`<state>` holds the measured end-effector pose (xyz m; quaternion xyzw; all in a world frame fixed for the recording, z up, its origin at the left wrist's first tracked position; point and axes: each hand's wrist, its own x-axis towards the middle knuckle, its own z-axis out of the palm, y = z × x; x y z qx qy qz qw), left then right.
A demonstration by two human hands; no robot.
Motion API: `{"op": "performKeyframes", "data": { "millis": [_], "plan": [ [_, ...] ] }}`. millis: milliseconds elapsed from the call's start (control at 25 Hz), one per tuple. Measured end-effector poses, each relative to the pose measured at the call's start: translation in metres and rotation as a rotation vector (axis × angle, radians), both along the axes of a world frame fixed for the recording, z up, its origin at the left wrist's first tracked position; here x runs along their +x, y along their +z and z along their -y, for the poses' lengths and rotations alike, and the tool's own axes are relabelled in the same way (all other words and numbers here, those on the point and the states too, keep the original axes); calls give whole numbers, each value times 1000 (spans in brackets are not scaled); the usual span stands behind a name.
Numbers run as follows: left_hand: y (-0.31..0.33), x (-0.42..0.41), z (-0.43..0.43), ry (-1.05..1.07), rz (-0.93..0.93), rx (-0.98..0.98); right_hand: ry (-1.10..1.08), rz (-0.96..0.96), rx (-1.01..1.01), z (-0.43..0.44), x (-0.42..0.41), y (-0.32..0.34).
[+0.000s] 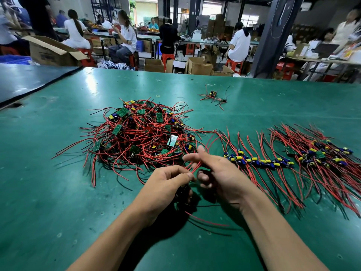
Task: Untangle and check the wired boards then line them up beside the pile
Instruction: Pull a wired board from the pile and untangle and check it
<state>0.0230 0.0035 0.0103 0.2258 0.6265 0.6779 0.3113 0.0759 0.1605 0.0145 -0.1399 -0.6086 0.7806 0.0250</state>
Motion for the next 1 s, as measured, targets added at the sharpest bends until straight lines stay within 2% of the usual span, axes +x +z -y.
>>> {"op": "performKeyframes", "data": {
  "millis": [120, 200, 440, 720, 840, 1000],
  "plan": [
    [0, 1, 1, 12, 28, 28, 147, -9, 1, 9, 0, -4],
    [0, 0, 1, 3, 39, 64, 152, 1, 59, 11, 1, -5],
    [1, -1, 3, -25, 21, 12, -106, 36, 238, -5, 1, -9],
    [4, -3, 4, -33, 81, 43, -316, -82, 185, -9, 0, -8],
    [3, -4, 4, -41, 94, 54, -392, -46, 192, -7, -2, -3],
    [3, -4, 5, -72, 75, 49, -328, 64, -57, -11, 0, 3]
  ]
}}
